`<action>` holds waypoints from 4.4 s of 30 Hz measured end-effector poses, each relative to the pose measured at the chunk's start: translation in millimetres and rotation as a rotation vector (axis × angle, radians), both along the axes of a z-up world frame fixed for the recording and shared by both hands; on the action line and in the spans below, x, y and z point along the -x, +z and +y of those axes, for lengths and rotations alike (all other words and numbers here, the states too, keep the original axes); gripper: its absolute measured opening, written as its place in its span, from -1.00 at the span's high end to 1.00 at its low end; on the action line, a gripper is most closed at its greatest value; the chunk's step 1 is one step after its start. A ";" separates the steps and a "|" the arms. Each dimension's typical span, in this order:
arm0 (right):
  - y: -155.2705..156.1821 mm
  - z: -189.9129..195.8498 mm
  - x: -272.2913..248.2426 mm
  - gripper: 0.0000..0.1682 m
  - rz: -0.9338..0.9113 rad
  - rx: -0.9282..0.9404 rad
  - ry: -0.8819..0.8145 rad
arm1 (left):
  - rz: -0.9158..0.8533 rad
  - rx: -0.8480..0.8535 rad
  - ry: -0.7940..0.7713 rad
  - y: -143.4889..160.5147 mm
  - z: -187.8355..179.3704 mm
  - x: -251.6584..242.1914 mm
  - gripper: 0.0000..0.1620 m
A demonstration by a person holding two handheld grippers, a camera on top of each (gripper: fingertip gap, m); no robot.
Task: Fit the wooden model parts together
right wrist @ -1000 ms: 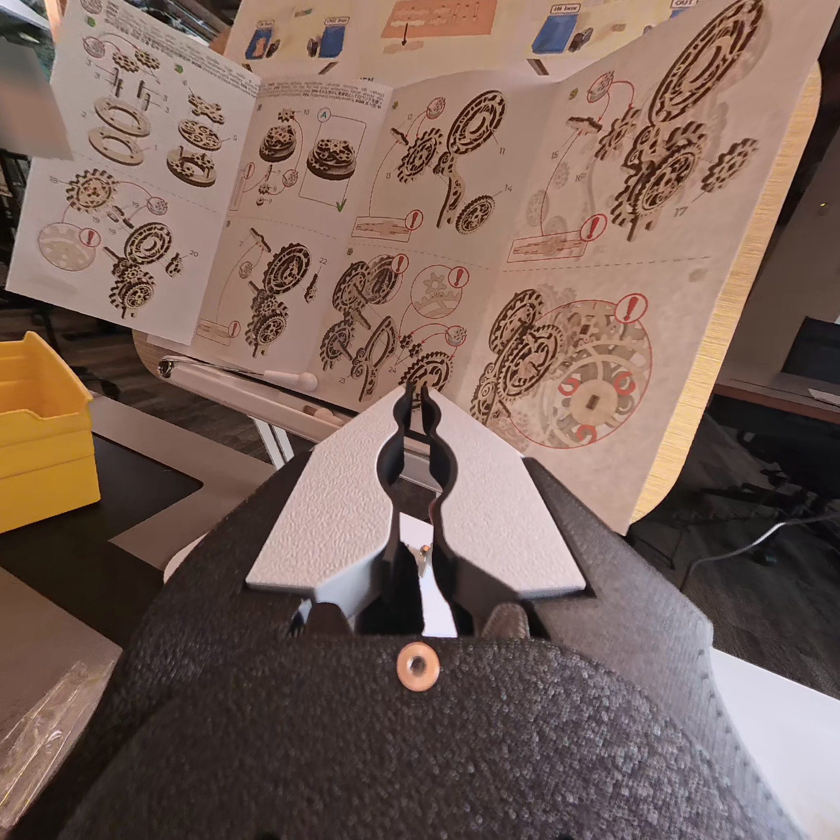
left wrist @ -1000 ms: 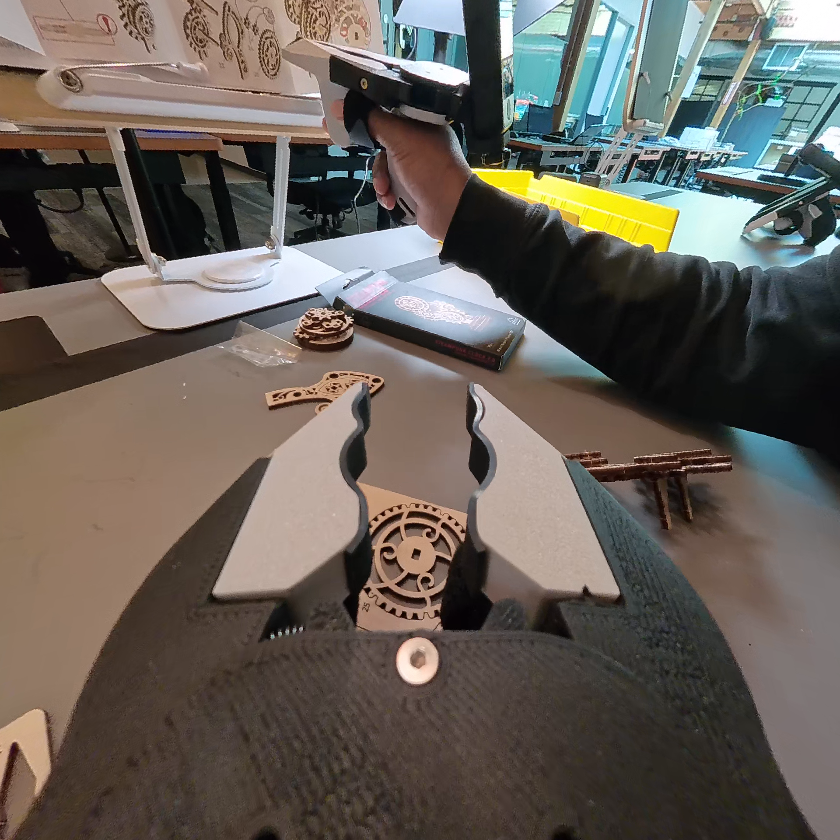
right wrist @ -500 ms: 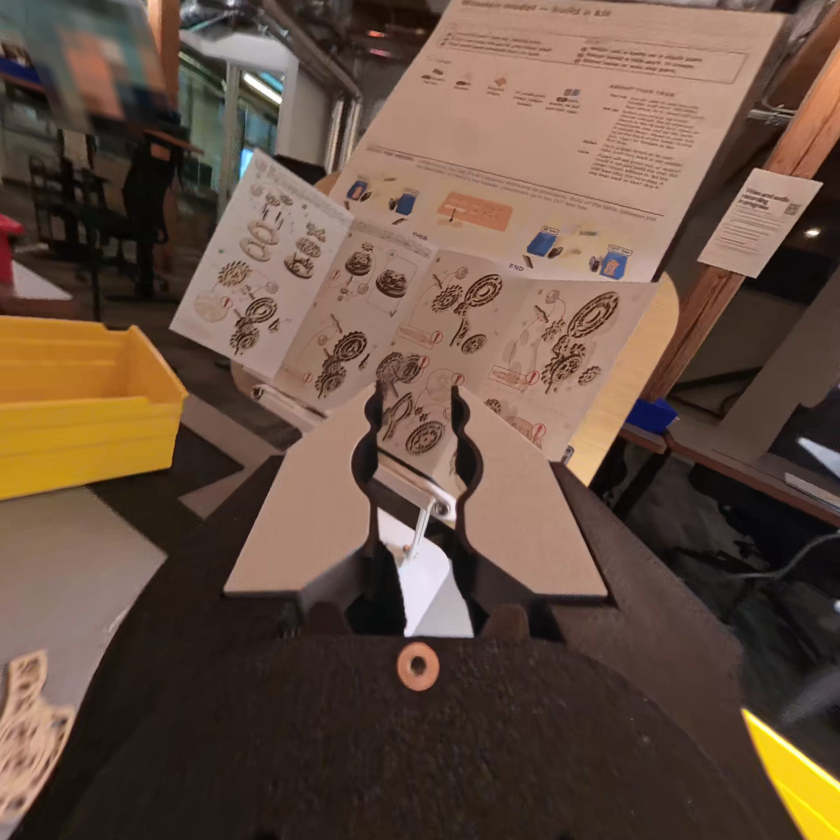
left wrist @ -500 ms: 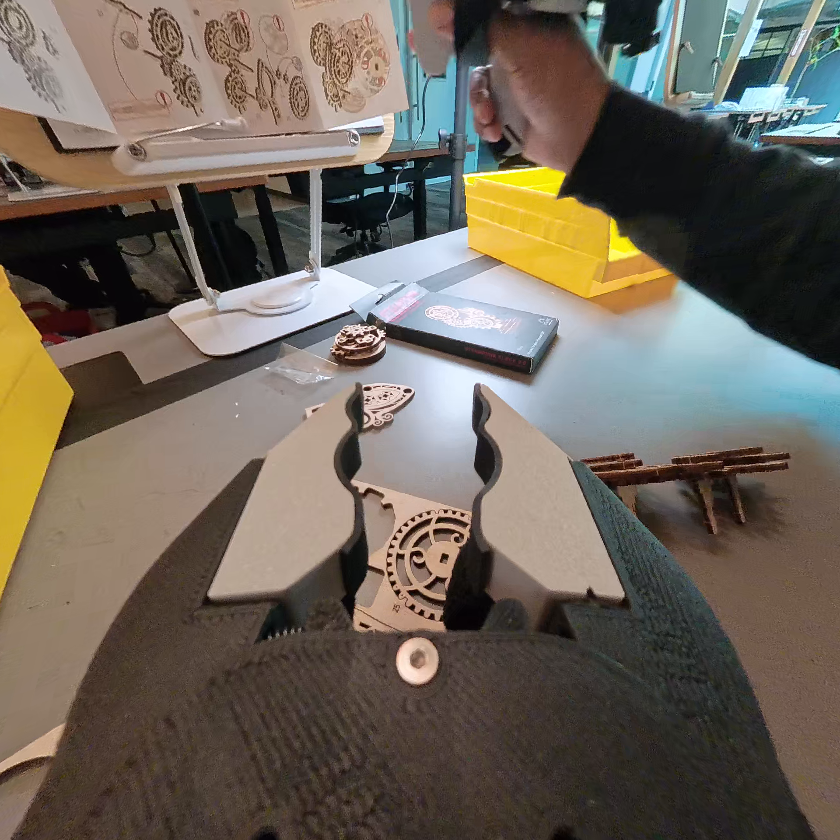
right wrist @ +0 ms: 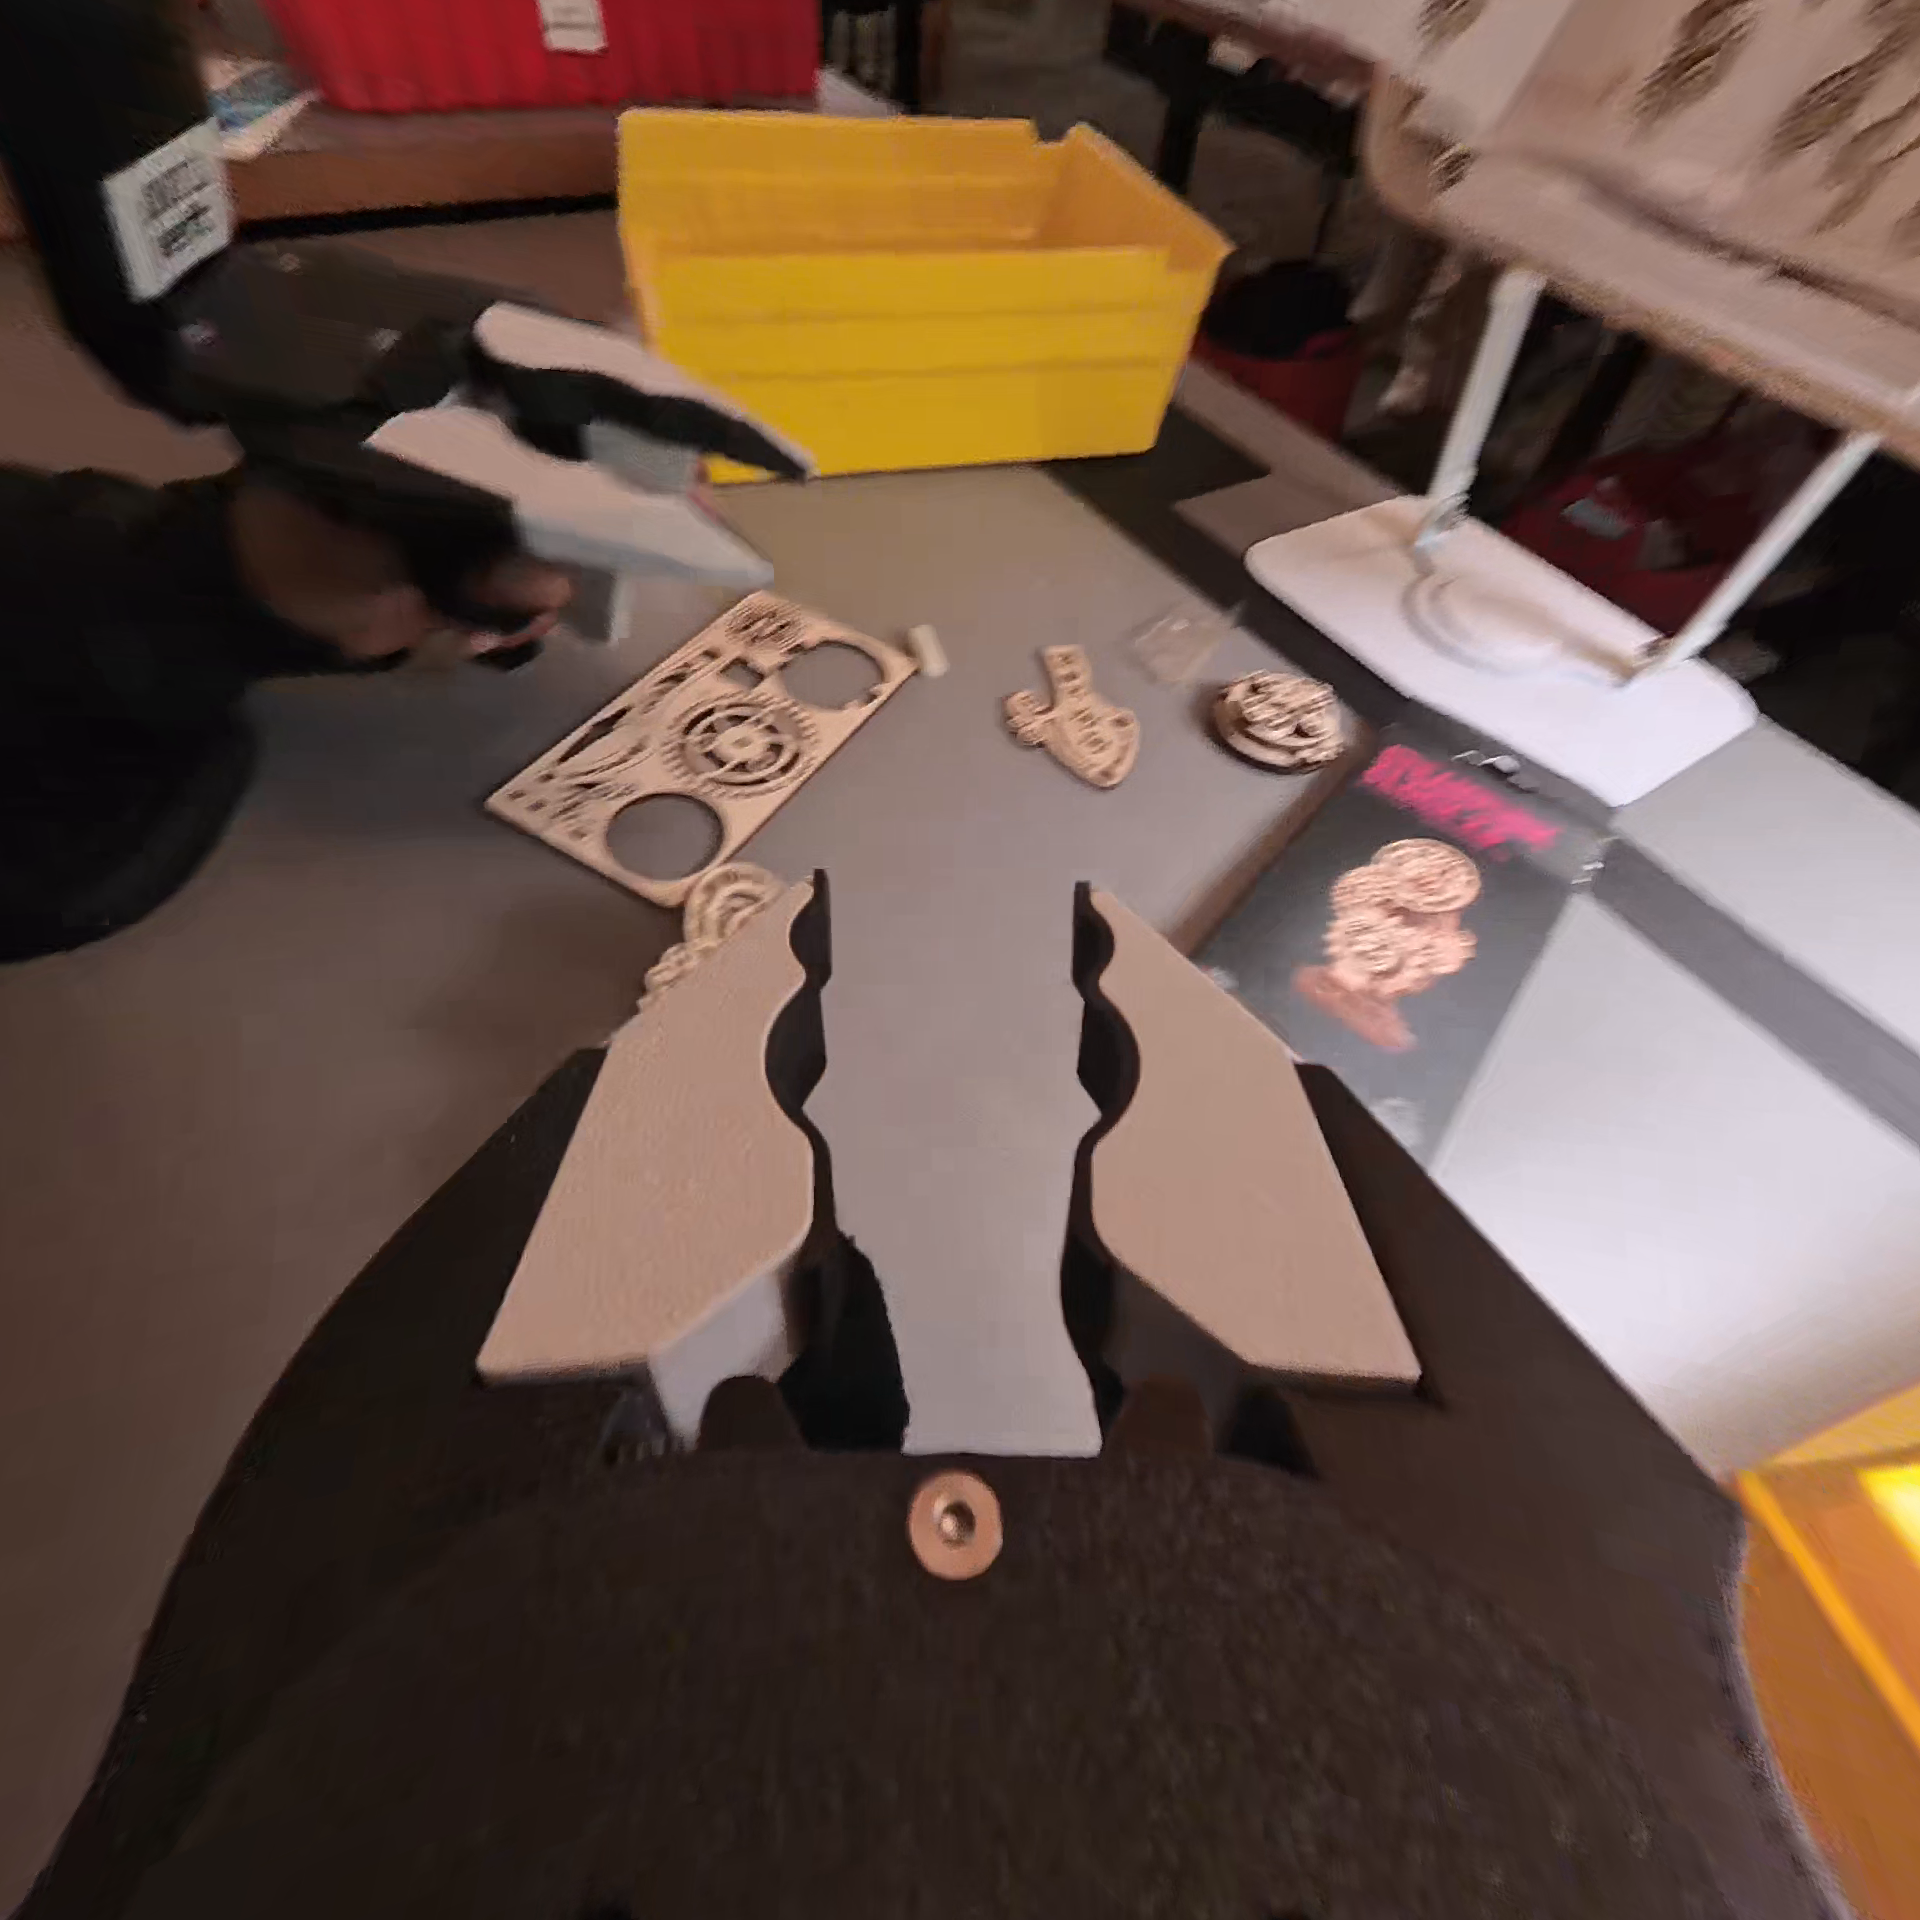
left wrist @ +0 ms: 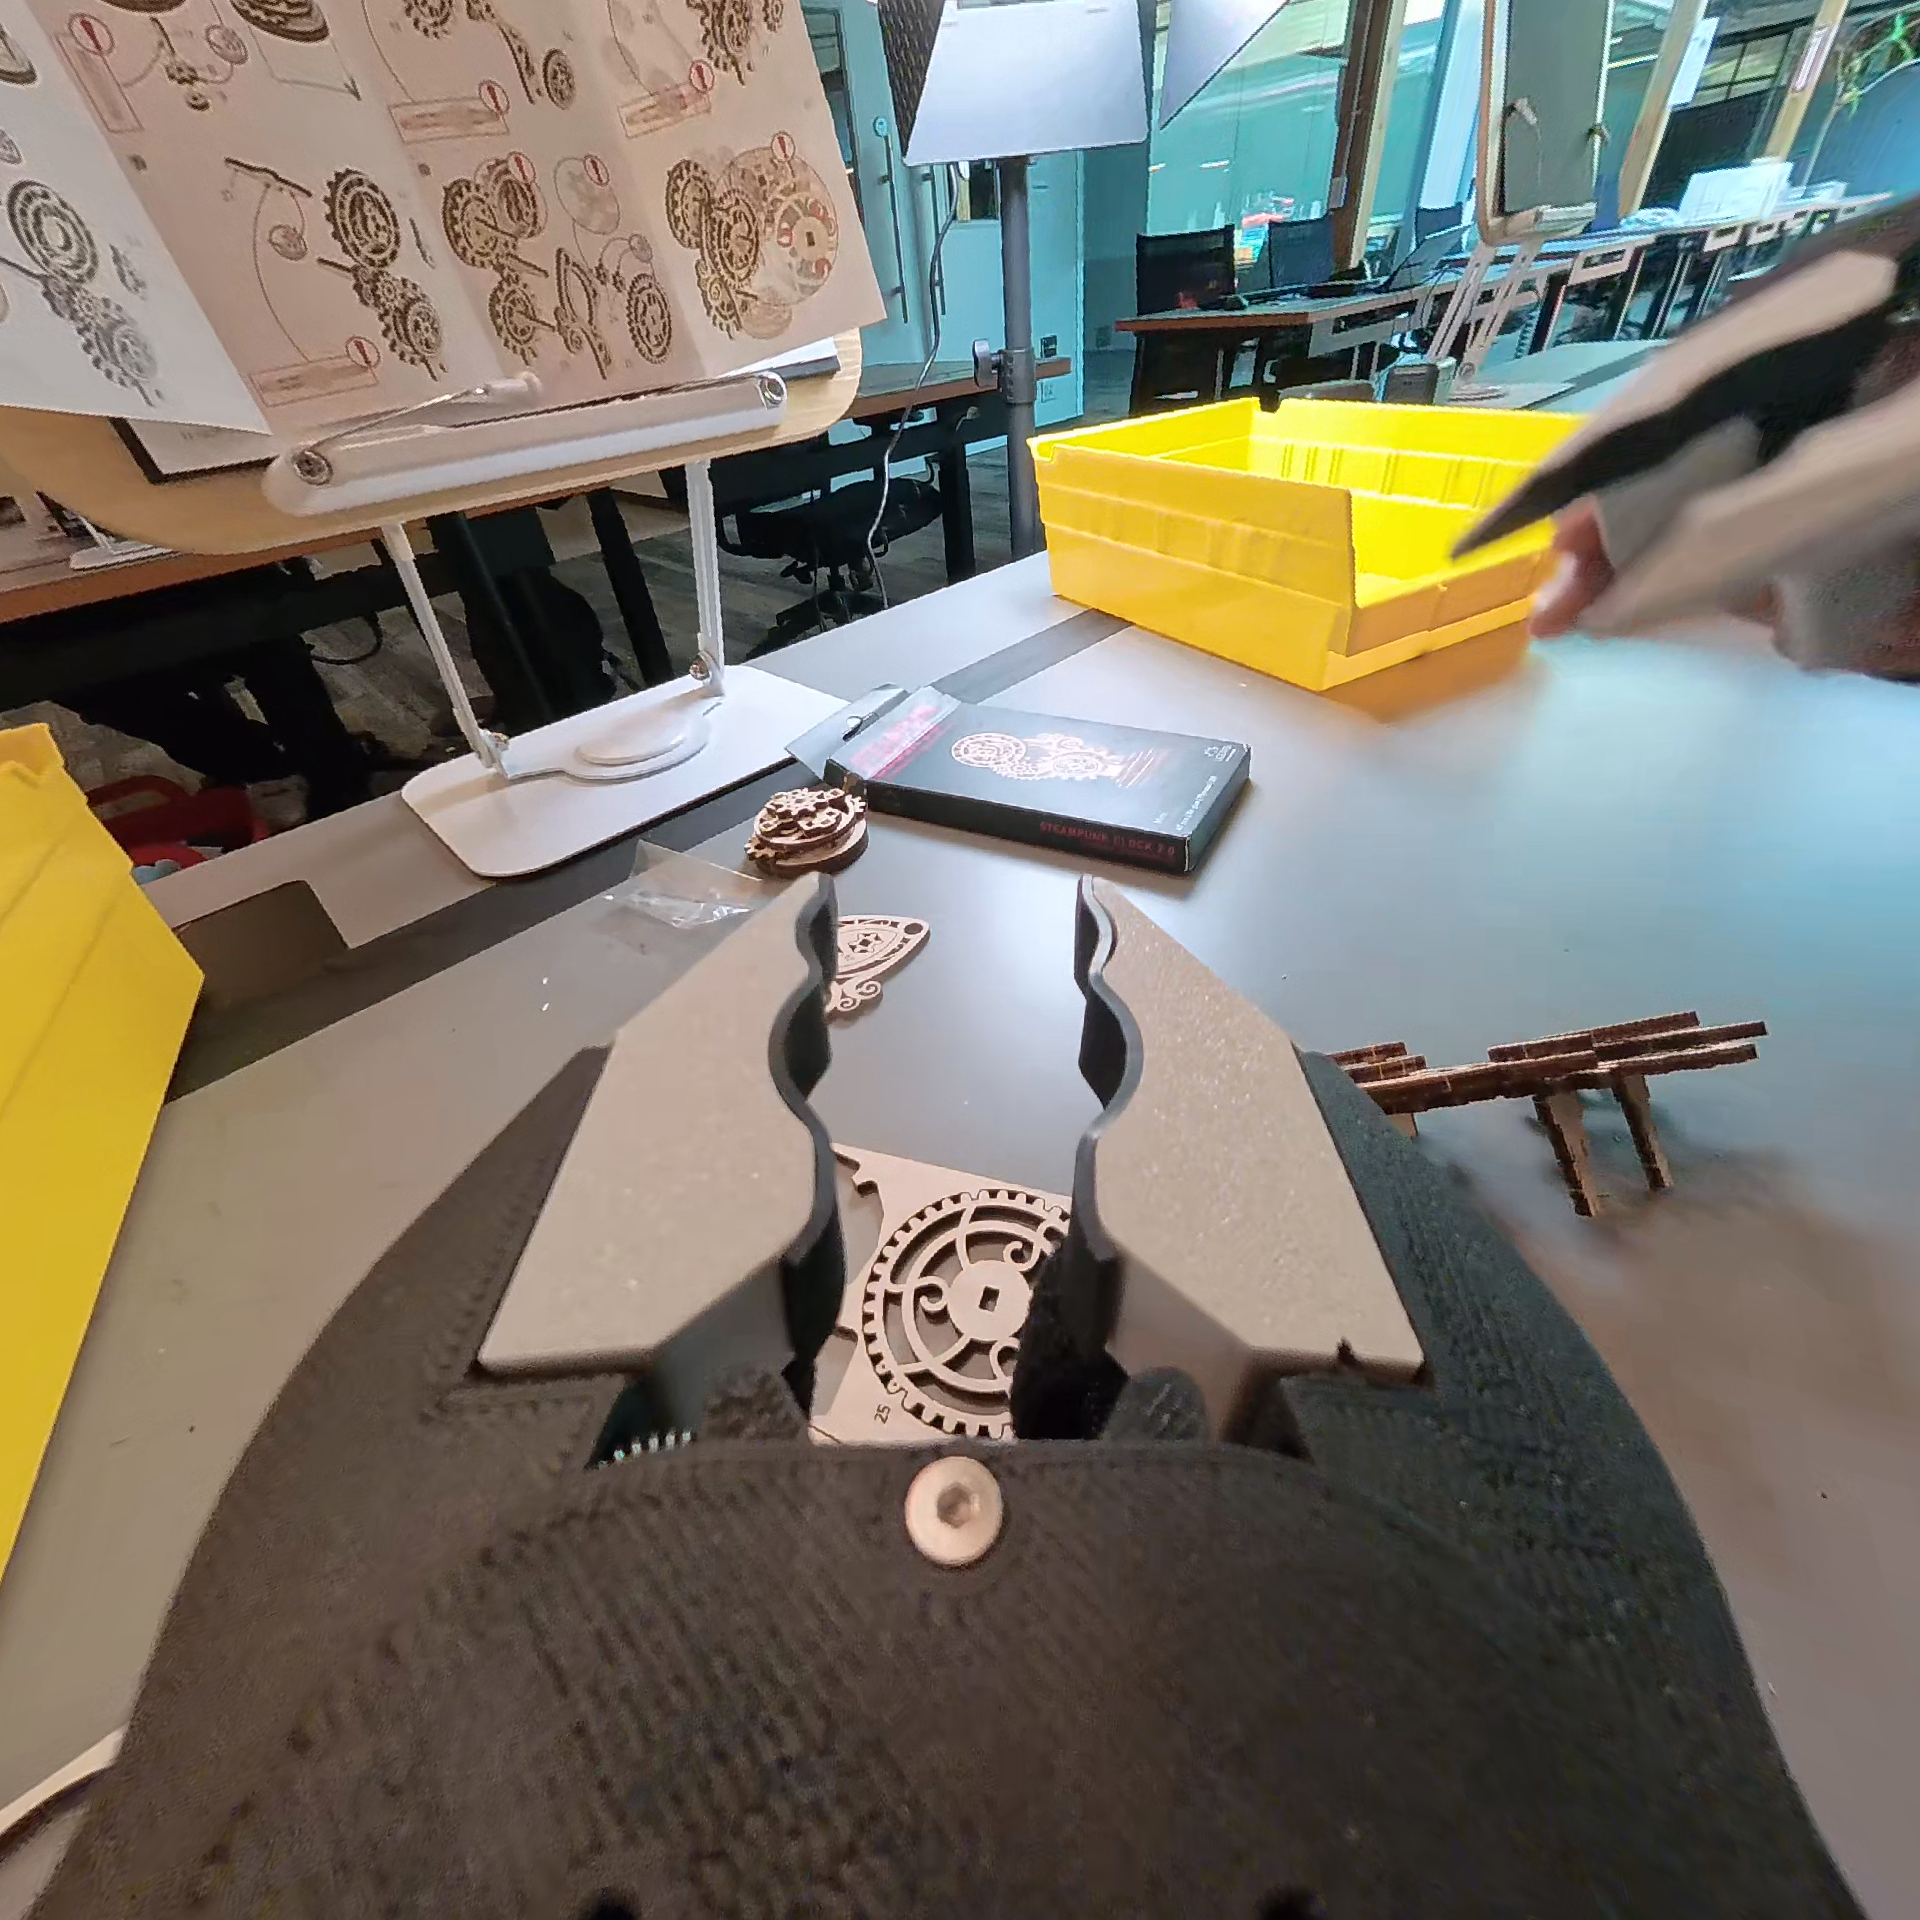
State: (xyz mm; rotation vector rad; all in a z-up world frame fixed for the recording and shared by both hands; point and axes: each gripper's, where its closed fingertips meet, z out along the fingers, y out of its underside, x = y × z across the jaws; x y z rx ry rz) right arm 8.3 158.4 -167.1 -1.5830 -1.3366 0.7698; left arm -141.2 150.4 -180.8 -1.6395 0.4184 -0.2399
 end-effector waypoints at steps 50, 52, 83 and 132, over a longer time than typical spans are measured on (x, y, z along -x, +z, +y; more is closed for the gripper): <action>-61.9 9.7 -14.1 0.41 0.000 0.048 -0.148 | 0.136 0.130 0.248 11.2 -27.1 135.2 0.52; -54.6 12.3 -14.9 0.37 0.040 0.040 -0.156 | 0.136 0.177 0.237 11.3 -37.6 145.7 0.47; -55.6 11.6 -15.1 0.35 0.045 0.032 -0.160 | 0.078 0.789 0.420 -108.6 -156.9 165.5 -0.21; -61.3 13.7 -13.9 0.39 0.044 0.047 -0.160 | 0.037 0.664 0.447 -105.3 -152.6 172.7 -0.20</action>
